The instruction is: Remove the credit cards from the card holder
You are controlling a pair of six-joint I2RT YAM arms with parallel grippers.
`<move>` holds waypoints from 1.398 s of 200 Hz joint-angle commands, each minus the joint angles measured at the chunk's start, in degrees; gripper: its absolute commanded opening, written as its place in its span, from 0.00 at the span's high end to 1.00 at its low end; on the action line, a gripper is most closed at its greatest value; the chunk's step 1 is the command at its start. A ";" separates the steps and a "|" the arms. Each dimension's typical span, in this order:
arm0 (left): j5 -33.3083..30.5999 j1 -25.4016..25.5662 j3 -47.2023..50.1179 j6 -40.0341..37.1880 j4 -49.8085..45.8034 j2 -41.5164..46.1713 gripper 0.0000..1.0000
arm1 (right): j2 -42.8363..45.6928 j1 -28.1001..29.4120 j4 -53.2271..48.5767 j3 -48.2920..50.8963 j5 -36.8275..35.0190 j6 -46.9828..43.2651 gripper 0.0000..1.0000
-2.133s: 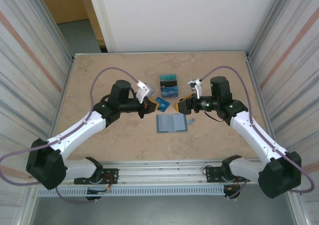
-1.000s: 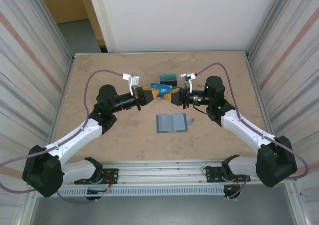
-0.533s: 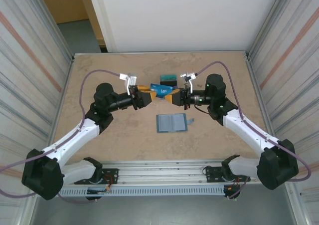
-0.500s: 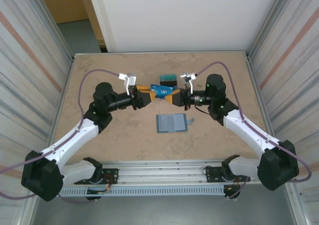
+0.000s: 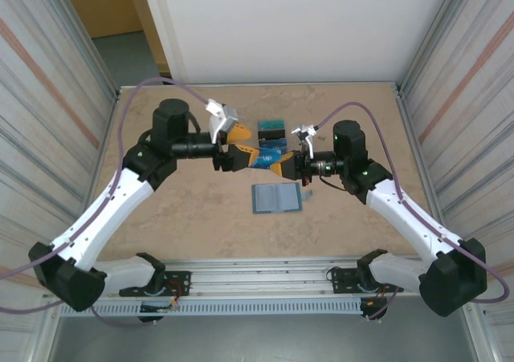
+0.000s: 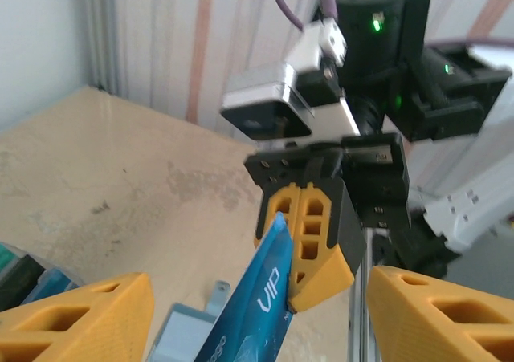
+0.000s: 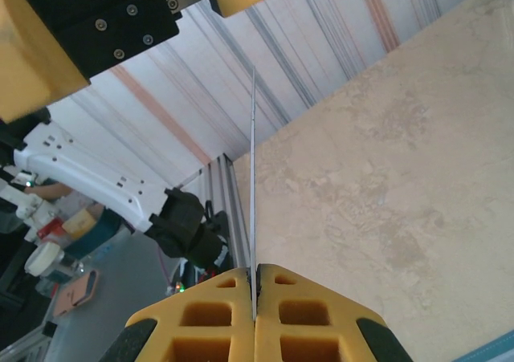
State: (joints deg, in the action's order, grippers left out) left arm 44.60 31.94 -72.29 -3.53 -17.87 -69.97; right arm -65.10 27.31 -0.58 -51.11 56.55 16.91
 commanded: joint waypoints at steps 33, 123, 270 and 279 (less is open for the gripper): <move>2.85 3.11 -10.88 -14.97 -17.69 -8.27 0.37 | 1.73 1.09 -4.84 -2.59 1.30 -4.22 0.97; 3.88 4.55 -15.69 -21.99 -26.66 -13.35 0.76 | 2.05 1.08 -7.14 -3.29 0.91 -5.80 0.97; -5.53 -0.27 -4.77 -19.26 -1.86 -10.79 1.00 | 7.83 -4.08 -11.74 -2.67 -9.80 -4.35 0.21; -5.33 -1.43 -4.80 -19.06 -0.70 -11.84 1.00 | 7.98 -4.63 -12.07 -2.52 -10.96 -3.81 0.20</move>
State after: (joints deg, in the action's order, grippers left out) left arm 40.36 33.56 -77.82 -24.53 -27.38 -81.34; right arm -59.00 23.73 -10.72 -52.90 49.84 11.77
